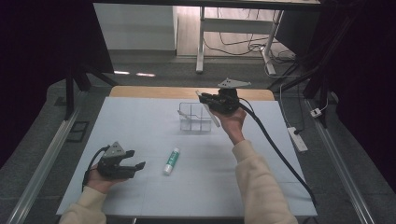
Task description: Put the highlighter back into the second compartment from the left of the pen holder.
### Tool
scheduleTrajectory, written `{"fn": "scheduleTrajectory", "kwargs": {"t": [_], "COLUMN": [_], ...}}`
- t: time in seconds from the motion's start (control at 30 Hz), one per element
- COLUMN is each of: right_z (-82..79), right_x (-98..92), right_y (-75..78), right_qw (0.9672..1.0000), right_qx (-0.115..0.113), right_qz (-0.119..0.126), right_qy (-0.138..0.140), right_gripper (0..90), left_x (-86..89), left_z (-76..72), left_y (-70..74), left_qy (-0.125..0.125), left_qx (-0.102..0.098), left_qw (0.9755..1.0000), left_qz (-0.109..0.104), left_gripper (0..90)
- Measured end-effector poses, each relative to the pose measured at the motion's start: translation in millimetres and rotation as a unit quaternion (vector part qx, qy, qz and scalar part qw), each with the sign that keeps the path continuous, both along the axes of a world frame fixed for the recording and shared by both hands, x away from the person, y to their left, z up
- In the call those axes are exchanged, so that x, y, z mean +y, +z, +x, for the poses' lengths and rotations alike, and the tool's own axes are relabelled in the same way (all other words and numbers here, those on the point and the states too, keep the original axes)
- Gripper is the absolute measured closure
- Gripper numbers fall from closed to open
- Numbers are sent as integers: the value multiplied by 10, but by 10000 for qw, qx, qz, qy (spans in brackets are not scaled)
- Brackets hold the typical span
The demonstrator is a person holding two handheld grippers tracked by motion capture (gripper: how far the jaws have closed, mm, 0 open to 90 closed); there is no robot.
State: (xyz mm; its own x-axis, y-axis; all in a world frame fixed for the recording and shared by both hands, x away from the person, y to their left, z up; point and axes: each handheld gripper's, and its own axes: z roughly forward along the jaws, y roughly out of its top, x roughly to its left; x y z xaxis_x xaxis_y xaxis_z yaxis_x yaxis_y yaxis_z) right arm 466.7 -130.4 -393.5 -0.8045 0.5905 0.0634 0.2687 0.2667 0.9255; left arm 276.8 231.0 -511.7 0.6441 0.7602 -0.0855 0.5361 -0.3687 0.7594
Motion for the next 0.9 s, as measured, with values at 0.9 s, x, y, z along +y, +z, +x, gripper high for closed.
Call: {"fn": "scheduleTrajectory", "kwargs": {"t": [0.9], "right_z": [240], "right_x": [175], "right_y": [-25], "right_qw": [9999], "right_qx": [-32], "right_qz": [85], "right_qy": [-101], "right_gripper": [776], "left_x": [40], "left_z": [4], "left_y": [1], "left_qy": [49], "left_qx": [-8], "left_qw": [10000], "left_qz": [13], "left_gripper": [322]}}
